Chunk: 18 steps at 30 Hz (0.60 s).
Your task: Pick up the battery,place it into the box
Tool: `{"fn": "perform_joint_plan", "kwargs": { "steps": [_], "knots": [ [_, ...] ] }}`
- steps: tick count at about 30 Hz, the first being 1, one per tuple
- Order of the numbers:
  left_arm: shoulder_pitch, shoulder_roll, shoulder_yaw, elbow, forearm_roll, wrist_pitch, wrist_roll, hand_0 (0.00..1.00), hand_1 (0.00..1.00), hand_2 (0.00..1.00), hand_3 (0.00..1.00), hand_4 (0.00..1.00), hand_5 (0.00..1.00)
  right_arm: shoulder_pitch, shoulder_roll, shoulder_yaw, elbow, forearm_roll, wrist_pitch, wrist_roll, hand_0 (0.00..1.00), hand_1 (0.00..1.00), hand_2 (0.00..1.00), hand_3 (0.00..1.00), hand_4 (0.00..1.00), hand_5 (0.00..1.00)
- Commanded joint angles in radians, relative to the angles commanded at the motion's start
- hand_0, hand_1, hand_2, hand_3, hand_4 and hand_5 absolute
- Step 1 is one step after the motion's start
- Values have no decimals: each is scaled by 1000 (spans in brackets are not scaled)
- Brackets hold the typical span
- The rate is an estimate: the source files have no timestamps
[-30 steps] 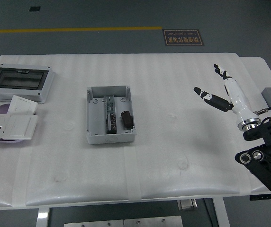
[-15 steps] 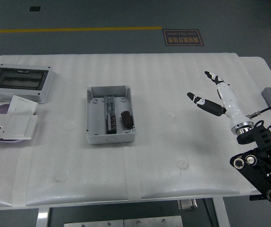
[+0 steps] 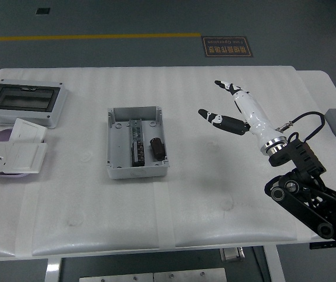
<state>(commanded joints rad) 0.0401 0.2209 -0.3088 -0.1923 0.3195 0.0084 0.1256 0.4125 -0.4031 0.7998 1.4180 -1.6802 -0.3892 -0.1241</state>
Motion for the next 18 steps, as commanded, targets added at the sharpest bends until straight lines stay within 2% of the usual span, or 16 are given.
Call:
{"fn": "perform_joint_plan", "kwargs": {
  "steps": [6,10,18],
  "knots": [
    [4,-3,25,5,-21,-3,3,649,659,619,648,653,378,1,-8,-5,1,-13,54,-32,983,887,904,898,890,714],
    [3,-6,29,9,-25,-5,7,649,659,619,647,652,378,-6,-19,6,6,-7,64,-35,983,879,901,896,889,716],
    [6,-5,-120,12,120,-10,53,649,659,619,646,649,374,-19,-13,37,10,-5,68,-32,981,875,900,895,887,716]
  ]
}}
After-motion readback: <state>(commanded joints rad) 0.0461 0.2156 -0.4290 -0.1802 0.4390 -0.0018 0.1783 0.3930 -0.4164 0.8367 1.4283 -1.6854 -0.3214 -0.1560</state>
